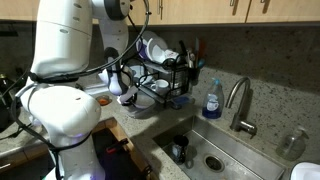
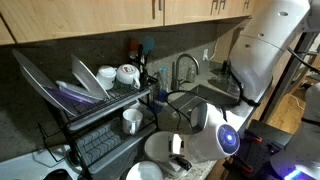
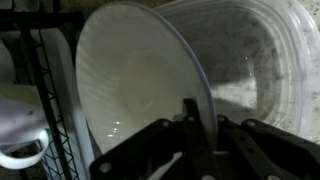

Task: Move one white bowl to the right then put the remaining bowl in the clear bowl,take it out and put the bowl on the right inside the clear bowl

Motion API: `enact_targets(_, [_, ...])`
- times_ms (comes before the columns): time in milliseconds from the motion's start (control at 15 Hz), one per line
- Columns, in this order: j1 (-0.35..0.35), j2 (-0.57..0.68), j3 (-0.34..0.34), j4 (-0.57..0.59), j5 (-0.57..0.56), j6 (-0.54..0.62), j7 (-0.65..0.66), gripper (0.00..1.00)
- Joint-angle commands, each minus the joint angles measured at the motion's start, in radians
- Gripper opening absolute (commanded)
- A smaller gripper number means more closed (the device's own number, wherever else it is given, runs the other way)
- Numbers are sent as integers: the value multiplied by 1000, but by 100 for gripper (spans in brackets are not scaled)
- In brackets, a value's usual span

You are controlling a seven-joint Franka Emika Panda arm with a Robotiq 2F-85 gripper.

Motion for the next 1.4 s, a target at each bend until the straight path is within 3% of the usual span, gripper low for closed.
enact_targets(0, [10,-115,20,-71,-49,-37,91,3])
enact_targets(467, [-1,-273,18,-177,-62,-34,205,3])
enact_targets(1000, [-35,-418,-63,-298,-49,-16,253,3])
enact_targets(1333, [-51,-417,-113,-318,-54,-10,241,3])
